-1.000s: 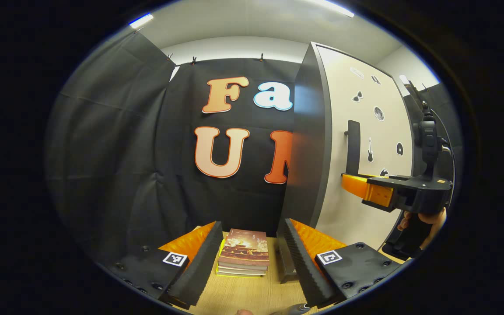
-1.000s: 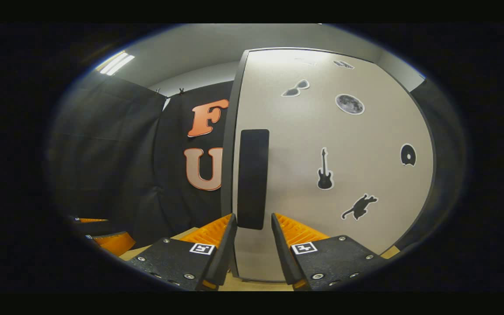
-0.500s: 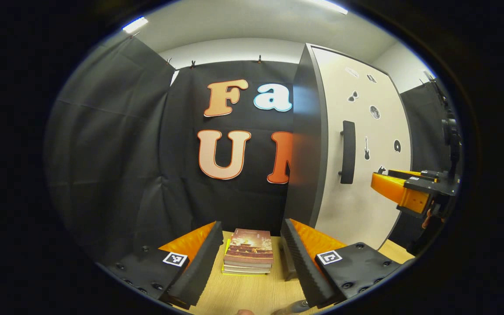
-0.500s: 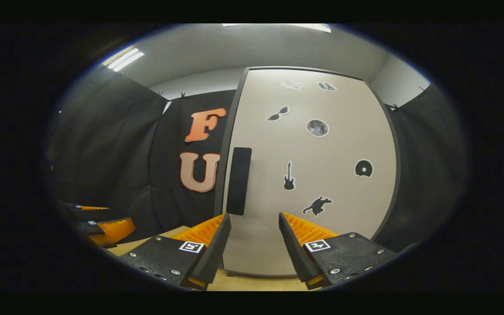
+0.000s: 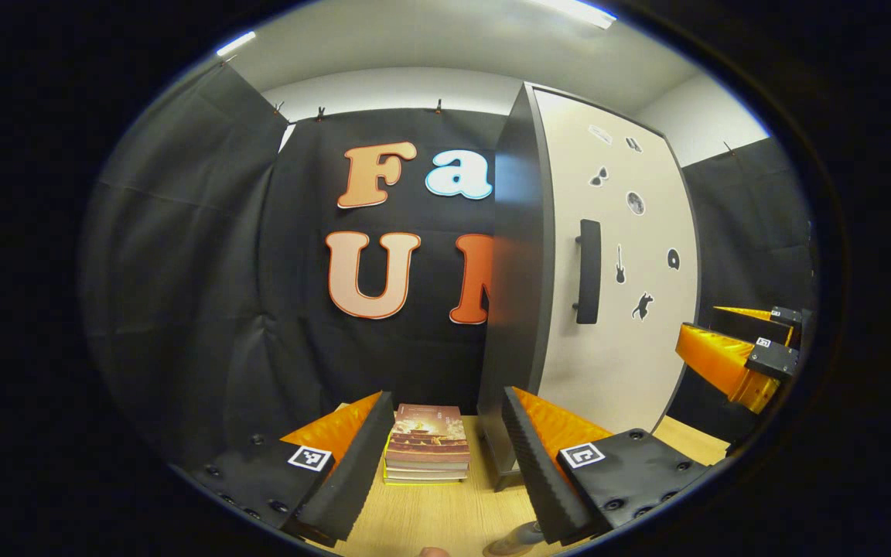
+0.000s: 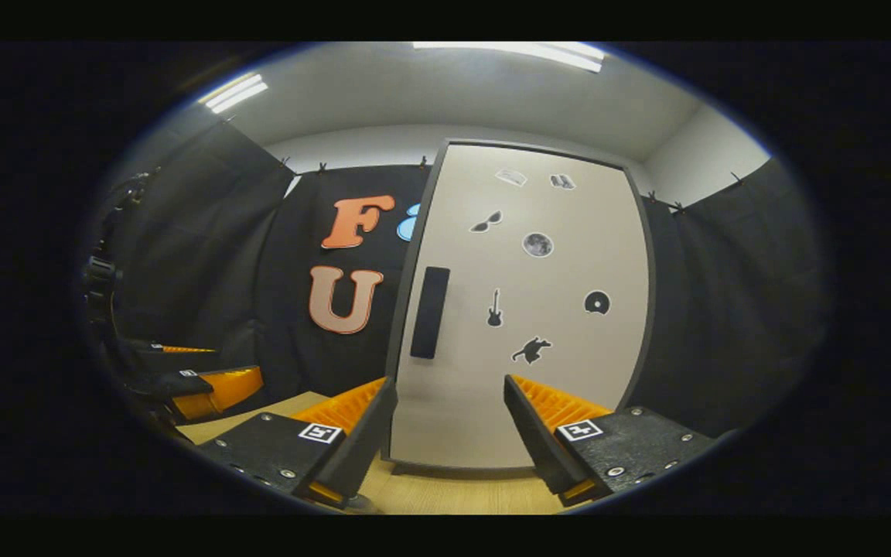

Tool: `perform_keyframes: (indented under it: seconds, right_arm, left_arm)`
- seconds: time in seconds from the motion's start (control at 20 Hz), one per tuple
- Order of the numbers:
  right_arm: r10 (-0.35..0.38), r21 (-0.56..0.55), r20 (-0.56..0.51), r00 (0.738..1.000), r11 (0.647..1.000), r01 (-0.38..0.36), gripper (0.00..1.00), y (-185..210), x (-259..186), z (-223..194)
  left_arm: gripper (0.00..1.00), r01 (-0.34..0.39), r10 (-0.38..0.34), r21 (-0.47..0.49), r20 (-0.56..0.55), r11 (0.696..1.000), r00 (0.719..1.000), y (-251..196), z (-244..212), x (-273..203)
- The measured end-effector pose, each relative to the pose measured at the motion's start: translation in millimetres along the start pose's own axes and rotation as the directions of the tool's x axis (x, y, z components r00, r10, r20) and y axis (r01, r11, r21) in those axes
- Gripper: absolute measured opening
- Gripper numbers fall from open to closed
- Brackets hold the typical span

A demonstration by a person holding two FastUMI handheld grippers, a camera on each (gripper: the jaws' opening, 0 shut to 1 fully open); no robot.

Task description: Open the cabinet door with the right hand, grasp the bottle in the cabinet with the left hand and place it on the coaster, then close the cabinet door with the right hand.

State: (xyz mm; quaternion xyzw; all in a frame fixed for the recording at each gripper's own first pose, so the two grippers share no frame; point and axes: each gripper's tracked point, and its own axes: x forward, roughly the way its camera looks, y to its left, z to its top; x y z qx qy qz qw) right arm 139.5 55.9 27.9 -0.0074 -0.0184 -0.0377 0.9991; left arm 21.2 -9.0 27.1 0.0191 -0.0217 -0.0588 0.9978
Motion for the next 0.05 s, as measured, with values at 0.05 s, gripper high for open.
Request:
perform_keyframes:
  seconds: [0.05]
  right_arm:
    - [-0.005, 0.02, -0.007, 1.0, 1.0, 0.005, 0.87, 4.2, -8.6, -3.1]
  left_arm:
    - [0.92, 0.014, -0.014, 0.015, 0.006, 1.0, 1.0, -0.7, 0.4, -2.7]
